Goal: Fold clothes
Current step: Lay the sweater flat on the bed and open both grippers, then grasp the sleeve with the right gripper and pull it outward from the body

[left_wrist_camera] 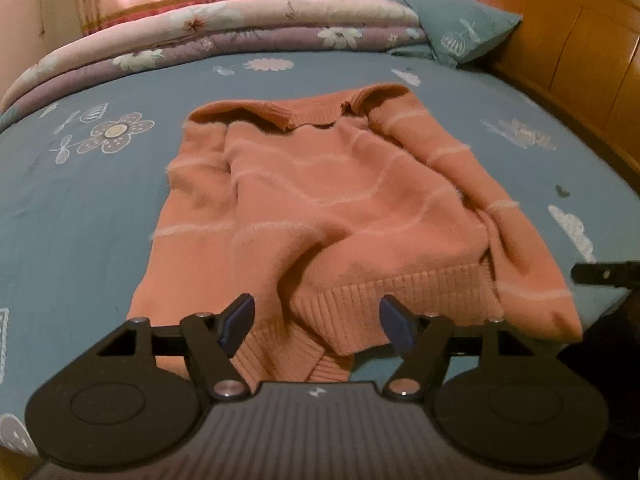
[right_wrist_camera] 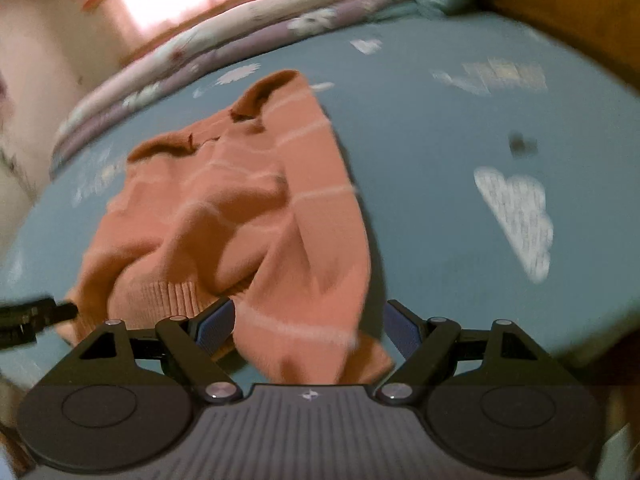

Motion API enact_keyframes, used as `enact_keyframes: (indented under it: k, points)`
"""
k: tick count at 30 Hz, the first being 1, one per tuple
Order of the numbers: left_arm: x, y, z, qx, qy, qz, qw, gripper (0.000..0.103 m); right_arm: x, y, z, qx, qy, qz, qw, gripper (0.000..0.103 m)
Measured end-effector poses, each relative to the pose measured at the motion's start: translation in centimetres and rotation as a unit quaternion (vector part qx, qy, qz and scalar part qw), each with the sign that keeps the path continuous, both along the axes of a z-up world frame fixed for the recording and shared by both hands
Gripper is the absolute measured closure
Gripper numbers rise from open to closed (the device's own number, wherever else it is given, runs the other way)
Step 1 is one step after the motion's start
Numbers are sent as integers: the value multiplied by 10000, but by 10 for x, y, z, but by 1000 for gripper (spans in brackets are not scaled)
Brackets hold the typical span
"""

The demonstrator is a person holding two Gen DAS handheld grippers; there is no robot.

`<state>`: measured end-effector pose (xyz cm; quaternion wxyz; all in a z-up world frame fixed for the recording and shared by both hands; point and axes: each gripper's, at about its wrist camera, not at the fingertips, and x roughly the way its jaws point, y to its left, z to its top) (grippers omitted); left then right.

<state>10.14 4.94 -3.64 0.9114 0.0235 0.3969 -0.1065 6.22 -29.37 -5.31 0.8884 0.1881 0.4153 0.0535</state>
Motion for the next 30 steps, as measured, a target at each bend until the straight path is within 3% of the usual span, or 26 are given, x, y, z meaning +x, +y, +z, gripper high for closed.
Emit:
enact_keyframes:
  k: [4,9,15,16,18,20,23,30]
  points:
    - [-4,-4,1,-52,-90,-28,9999,33,-1,-6,-15,388,203,-16,9990,37]
    - [-1,-8,-3,-99,-86,1,9999,33,4,7,-26,297,299,331,9986,39]
    - [3,-3,-16,-60,39,56,10000,33,3,-1,-45,339,406,153,9985,39]
    - [4,-2,-18,-55,85,67,9999,33,3,-2,-44,397,361,194,9984,42]
    - [7,0,-23,-24,183,106,9998,33,3,-2,-42,536,217,325,9978,58]
    - [9,1,-27,-33,243,119,9996,33,7,1,-41,595,171,538,9966,82]
    - [12,2,-30,-139,293,105,9994,33,14,6,-41,406,264,608,9970,92]
    - [19,4,-39,-71,497,113,9987,32,17,3,-32,207,86,674,9975,95]
